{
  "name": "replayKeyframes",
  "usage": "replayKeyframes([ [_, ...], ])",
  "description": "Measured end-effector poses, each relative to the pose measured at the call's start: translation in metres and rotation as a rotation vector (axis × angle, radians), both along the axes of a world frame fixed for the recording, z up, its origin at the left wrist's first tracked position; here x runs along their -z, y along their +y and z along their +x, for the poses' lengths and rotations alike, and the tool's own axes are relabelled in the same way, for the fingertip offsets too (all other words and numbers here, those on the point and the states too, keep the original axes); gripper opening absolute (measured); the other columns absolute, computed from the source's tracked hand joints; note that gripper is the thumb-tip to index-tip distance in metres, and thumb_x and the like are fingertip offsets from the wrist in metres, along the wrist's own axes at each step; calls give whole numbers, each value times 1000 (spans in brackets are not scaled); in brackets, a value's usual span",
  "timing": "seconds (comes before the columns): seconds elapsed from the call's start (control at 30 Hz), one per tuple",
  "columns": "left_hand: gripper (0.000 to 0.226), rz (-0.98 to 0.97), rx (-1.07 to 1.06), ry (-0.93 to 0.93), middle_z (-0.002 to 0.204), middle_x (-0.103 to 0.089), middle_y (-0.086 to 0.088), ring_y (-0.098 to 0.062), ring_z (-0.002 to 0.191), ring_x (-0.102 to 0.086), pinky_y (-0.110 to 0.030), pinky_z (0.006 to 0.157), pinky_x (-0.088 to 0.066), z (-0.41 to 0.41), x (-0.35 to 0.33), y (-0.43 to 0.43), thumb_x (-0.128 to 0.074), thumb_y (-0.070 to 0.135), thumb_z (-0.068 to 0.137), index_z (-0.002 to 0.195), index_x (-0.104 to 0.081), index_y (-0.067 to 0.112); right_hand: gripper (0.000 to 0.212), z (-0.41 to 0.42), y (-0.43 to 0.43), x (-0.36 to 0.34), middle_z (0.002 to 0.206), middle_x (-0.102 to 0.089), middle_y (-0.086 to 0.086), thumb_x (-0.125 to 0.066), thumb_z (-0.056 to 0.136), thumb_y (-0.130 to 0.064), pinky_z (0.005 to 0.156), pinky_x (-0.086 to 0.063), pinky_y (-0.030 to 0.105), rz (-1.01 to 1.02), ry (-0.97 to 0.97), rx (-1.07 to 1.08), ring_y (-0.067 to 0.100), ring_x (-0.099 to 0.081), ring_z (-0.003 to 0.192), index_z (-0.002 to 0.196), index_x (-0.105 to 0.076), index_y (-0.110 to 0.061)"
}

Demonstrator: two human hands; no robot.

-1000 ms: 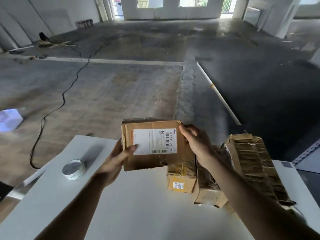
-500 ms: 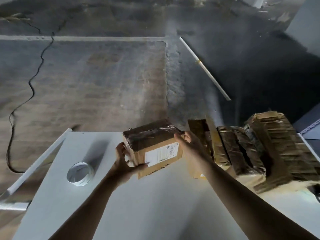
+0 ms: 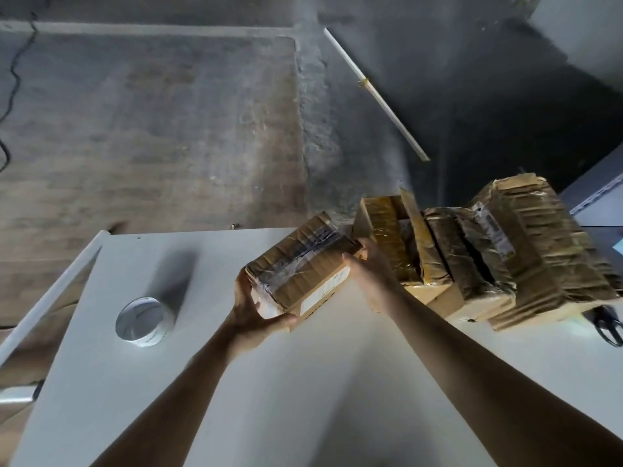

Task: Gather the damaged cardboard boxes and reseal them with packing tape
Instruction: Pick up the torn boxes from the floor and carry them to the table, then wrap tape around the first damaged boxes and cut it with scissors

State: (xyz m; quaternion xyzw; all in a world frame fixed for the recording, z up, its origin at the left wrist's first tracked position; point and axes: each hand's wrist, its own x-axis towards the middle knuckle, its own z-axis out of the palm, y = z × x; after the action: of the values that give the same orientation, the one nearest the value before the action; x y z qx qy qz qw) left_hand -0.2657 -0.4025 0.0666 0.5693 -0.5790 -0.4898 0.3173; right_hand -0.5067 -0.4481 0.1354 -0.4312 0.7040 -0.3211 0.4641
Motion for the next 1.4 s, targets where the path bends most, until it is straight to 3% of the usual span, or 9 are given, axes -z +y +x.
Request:
replayKeyframes([
  [0.13,99,-1,-3,-7,134,-40,28,12,123,-42,-8,90,-35,2,-21,1,-59,89,60,139,-21,42,52,0,5,-4,133,-53,3,-58,99,-20,78,-54,27,-9,47,-28,15,-57,102,148,-40,-17],
  [0.3,51,-49,-147,-197,119,-60,9,-17,110,-59,-21,76,-42,-14,-40,-10,-47,53,96,139,-44,25,61,2,17,-13,154,-36,5,-67,93,-19,97,-53,36,-127,59,-151,24,-47,134,147,-39,-17],
  [0.43,51,9,-47,-282,123,-61,3,-17,103,-60,-22,73,-47,-25,-38,-2,-57,50,93,136,-50,24,66,8,34,-20,156,-35,7,-67,94,-29,103,-50,41,-63,54,-198,26,-40,141,151,-35,-21],
  [0.57,56,58,2,-252,130,-59,-2,-18,106,-61,-27,78,-54,-44,-40,5,-53,53,95,141,-45,21,55,11,54,-31,149,-46,6,-61,98,-30,62,-45,3,-73,110,-225,10,-49,116,148,-41,-18],
  [0.63,56,82,20,-226,133,-58,-5,-21,109,-61,-36,84,-58,-50,-43,6,-51,50,97,144,-42,20,51,6,62,-35,146,-48,6,-59,99,-29,50,-38,0,-89,128,-219,5,-44,107,146,-45,-16],
  [0.87,56,-46,-30,-345,139,-54,-12,-27,119,-59,-35,86,-53,-55,-57,2,-56,39,97,145,-39,15,36,-23,83,-43,132,-62,7,-60,98,-27,86,-53,30,-180,144,-192,21,-60,120,131,-58,-10],
  [1.07,41,-259,-124,-395,138,-51,-16,-29,118,-57,-37,87,-51,-62,-74,0,-56,31,98,133,-53,11,27,-55,89,-47,120,-65,1,-57,100,-23,67,-42,7,-256,189,-128,10,-60,103,123,-63,-12],
  [1.23,15,-596,-146,-421,111,-62,-20,-35,98,-60,-36,76,-52,-89,-90,6,-59,6,94,108,-63,2,17,-94,93,-46,109,-72,0,-55,100,-29,75,-56,27,-307,206,-36,14,-68,99,107,-68,-21],
  [1.4,8,-676,-88,-315,90,-66,-3,-14,74,-62,-9,59,-43,-158,-114,13,-58,11,98,97,-64,5,26,-144,104,-52,83,-72,2,-53,100,-33,63,-54,34,-344,226,76,17,-70,77,83,-65,-19],
])
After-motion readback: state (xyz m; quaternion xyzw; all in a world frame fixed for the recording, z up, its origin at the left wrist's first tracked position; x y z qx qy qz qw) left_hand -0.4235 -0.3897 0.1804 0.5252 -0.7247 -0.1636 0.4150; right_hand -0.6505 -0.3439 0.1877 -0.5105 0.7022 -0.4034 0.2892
